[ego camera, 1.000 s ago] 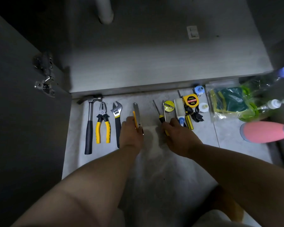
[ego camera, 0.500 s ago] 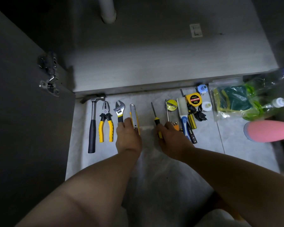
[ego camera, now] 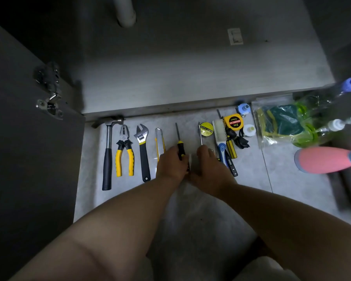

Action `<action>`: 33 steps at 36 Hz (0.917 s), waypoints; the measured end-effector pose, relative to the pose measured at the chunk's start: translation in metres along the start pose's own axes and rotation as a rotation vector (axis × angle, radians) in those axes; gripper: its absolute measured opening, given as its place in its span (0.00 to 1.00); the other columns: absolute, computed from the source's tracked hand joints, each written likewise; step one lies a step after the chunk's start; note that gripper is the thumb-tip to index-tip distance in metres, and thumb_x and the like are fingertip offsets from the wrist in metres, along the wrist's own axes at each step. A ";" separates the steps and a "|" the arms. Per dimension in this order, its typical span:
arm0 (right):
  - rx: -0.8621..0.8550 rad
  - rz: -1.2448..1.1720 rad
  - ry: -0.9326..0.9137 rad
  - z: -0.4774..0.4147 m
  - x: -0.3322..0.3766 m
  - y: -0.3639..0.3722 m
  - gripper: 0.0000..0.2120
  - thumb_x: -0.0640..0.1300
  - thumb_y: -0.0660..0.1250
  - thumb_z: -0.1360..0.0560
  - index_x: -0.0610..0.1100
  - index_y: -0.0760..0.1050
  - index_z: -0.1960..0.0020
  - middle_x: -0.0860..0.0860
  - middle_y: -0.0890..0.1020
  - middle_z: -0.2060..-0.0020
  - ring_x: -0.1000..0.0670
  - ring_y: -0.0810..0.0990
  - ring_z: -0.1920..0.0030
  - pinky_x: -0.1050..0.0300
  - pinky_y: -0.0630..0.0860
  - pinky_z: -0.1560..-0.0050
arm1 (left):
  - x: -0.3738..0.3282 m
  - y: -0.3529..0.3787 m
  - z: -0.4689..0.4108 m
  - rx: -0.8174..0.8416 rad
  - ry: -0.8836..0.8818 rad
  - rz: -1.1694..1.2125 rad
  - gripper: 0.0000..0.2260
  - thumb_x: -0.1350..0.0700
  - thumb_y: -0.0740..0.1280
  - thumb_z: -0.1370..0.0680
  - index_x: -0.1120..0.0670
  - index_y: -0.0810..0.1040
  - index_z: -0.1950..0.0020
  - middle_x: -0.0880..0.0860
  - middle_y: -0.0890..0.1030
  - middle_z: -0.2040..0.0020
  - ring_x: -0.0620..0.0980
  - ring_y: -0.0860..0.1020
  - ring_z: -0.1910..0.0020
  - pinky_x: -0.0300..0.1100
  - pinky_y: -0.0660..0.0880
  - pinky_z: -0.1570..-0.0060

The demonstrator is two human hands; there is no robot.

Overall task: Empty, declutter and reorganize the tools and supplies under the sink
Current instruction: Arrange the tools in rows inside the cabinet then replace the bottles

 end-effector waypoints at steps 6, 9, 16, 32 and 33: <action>-0.044 0.241 0.227 -0.003 -0.023 -0.001 0.18 0.48 0.65 0.20 0.46 0.63 0.34 0.45 0.79 0.43 0.42 0.83 0.48 0.51 0.76 0.56 | -0.007 -0.002 -0.001 -0.042 0.020 -0.270 0.15 0.49 0.66 0.19 0.59 0.75 0.40 0.59 0.81 0.43 0.60 0.79 0.42 0.48 0.74 0.50; -0.044 0.236 0.286 -0.008 -0.024 0.005 0.13 0.46 0.60 0.18 0.43 0.69 0.35 0.44 0.82 0.45 0.43 0.83 0.47 0.52 0.73 0.56 | -0.011 0.001 0.002 -0.033 0.038 -0.312 0.16 0.50 0.66 0.19 0.59 0.73 0.37 0.58 0.80 0.41 0.59 0.79 0.40 0.49 0.75 0.47; -0.028 0.118 0.314 -0.017 -0.013 0.015 0.12 0.45 0.70 0.23 0.43 0.75 0.42 0.46 0.81 0.49 0.46 0.82 0.48 0.56 0.73 0.57 | -0.012 -0.005 0.009 -0.081 0.075 -0.414 0.15 0.47 0.63 0.18 0.56 0.71 0.37 0.56 0.76 0.41 0.58 0.78 0.42 0.52 0.77 0.50; 0.060 0.059 0.256 -0.033 0.009 0.018 0.13 0.45 0.66 0.21 0.42 0.70 0.39 0.42 0.80 0.45 0.41 0.80 0.45 0.53 0.72 0.53 | 0.033 -0.026 0.006 -0.156 0.059 -0.502 0.34 0.55 0.66 0.21 0.46 0.53 0.19 0.55 0.69 0.36 0.56 0.72 0.41 0.48 0.76 0.58; 0.066 0.052 0.256 -0.032 0.010 0.019 0.13 0.45 0.67 0.21 0.43 0.70 0.39 0.42 0.80 0.45 0.41 0.80 0.46 0.53 0.73 0.53 | 0.033 -0.027 0.005 -0.158 0.052 -0.498 0.34 0.56 0.66 0.21 0.46 0.53 0.19 0.55 0.69 0.36 0.56 0.72 0.41 0.47 0.75 0.59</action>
Point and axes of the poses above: each hand's wrist, its own z-axis away from the middle knuckle, its own y-axis out of the palm, x = y × z, the point moved 6 cm from there along -z, towards the middle knuckle
